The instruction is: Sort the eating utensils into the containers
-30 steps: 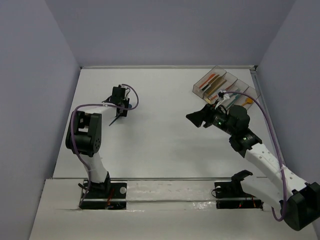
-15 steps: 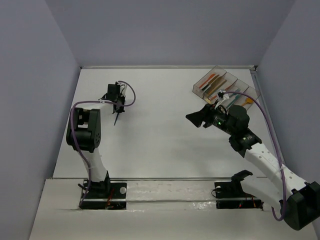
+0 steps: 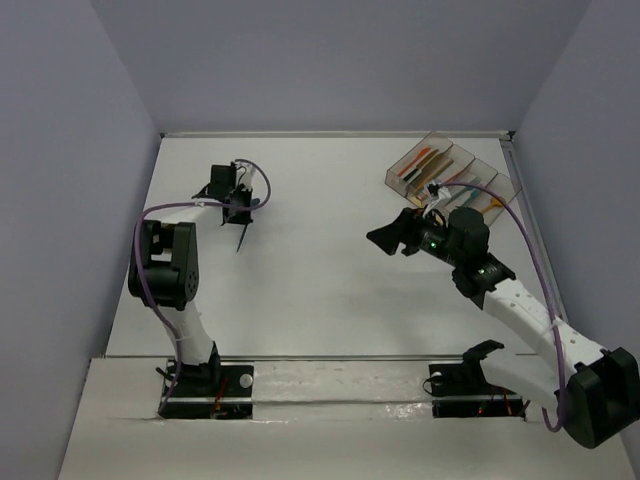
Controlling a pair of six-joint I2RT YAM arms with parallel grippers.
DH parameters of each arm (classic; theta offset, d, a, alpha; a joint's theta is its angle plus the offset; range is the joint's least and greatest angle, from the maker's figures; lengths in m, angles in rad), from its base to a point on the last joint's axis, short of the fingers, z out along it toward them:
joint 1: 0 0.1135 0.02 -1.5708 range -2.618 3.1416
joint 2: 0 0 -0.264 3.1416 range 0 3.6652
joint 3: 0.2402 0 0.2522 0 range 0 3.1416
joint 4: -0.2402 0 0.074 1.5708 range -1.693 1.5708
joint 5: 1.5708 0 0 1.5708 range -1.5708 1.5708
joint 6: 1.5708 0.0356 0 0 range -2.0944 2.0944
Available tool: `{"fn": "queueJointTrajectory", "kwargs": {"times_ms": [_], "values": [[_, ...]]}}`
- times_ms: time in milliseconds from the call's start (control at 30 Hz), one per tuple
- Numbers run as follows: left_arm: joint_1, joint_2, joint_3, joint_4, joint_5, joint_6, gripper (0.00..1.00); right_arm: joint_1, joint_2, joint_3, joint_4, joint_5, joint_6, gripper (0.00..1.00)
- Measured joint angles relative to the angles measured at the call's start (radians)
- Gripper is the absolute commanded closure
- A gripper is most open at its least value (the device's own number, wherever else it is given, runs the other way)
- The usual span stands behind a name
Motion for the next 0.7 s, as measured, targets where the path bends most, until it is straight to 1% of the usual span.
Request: {"fn": "queueJointTrajectory", "kwargs": {"times_ms": [133,200,367,467,533,600,700], "values": [[-0.005,-0.023,0.001,-0.006,0.095,-0.049,1.0,0.0,0.076,0.0,0.032,-0.021,0.017,0.2],[-0.011,-0.041,0.001,-0.008,0.166,-0.085,1.0,0.004,0.116,0.0,0.042,-0.031,0.028,0.2],[-0.068,-0.15,-0.002,0.014,0.323,-0.167,1.0,0.033,0.17,0.001,0.061,-0.042,0.057,0.19],[-0.135,-0.247,-0.015,0.05,0.387,-0.21,1.0,0.055,0.187,0.008,0.084,-0.04,0.074,0.2],[-0.2,-0.311,-0.039,0.087,0.422,-0.244,1.0,0.074,0.205,0.016,0.106,-0.037,0.087,0.21],[-0.259,-0.357,-0.072,0.125,0.447,-0.276,1.0,0.103,0.23,0.027,0.136,-0.029,0.098,0.25],[-0.327,-0.393,-0.132,0.177,0.474,-0.319,1.0,0.137,0.262,0.041,0.175,-0.022,0.109,0.27]]}}
